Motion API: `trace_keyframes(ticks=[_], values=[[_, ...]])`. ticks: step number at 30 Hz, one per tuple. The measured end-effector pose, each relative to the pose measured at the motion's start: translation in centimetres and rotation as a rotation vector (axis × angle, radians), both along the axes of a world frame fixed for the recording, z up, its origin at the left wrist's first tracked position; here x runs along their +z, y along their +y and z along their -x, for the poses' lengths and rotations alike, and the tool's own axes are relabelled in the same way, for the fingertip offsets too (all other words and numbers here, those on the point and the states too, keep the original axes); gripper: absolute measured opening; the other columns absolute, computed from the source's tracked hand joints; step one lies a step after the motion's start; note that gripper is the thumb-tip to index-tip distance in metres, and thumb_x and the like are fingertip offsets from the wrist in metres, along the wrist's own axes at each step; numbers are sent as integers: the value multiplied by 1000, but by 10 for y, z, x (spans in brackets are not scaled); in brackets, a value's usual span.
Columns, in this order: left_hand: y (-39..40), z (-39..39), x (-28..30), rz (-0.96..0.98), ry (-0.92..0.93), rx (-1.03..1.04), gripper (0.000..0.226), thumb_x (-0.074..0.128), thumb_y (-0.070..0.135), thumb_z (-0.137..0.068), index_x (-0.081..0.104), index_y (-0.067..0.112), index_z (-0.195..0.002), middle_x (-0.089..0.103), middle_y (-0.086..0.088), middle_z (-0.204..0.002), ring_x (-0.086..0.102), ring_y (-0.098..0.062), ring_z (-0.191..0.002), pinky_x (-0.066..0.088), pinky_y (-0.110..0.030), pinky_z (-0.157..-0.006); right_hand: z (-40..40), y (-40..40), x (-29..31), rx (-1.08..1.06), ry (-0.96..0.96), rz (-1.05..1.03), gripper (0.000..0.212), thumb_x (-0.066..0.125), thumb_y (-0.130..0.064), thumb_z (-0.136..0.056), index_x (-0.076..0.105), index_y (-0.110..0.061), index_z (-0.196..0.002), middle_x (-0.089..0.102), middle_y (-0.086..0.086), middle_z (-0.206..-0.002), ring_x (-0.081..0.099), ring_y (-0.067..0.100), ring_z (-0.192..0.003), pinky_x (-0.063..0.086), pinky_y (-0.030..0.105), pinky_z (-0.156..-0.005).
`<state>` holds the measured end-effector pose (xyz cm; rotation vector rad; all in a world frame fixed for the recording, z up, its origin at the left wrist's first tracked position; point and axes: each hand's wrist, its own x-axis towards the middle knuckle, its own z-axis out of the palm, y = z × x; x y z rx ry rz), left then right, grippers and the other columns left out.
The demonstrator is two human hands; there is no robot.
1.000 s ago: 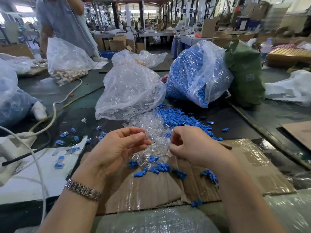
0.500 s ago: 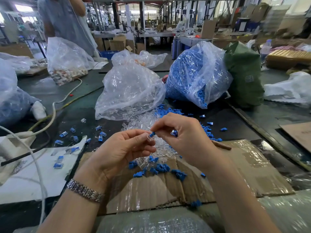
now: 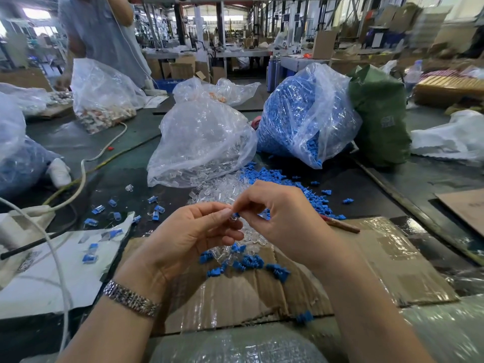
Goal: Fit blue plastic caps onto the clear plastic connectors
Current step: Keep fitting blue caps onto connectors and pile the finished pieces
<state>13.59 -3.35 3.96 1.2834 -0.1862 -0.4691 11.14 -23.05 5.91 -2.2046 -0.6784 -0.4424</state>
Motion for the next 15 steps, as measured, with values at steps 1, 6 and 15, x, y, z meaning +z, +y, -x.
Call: trace_keyframes(ticks=[1, 6, 15], values=[[1, 0, 0, 17, -7, -20, 17, 74, 13, -85, 78, 6, -99, 73, -25, -101, 76, -28, -83, 61, -27, -69, 0, 0, 0, -11, 2, 1, 13, 72, -4, -90, 73, -17, -94, 66, -8, -86, 64, 9, -82, 54, 36, -79], [5, 1, 2, -50, -117, -41, 29, 85, 13, -77, 77, 8, -104, 73, -26, -107, 75, -35, -94, 60, -30, -77, 0, -2, 1, -49, 11, 27, 17, 70, -9, -90, 64, -24, -93, 66, -10, -82, 64, 11, -82, 54, 39, -76], [0, 3, -1, -36, -133, 83, 30, 81, 17, -72, 78, 6, -100, 74, -25, -104, 75, -32, -86, 60, -27, -70, 1, -12, 7, -121, 129, -102, 19, 75, -23, -91, 67, -28, -108, 68, -15, -97, 64, 3, -91, 51, 18, -81]])
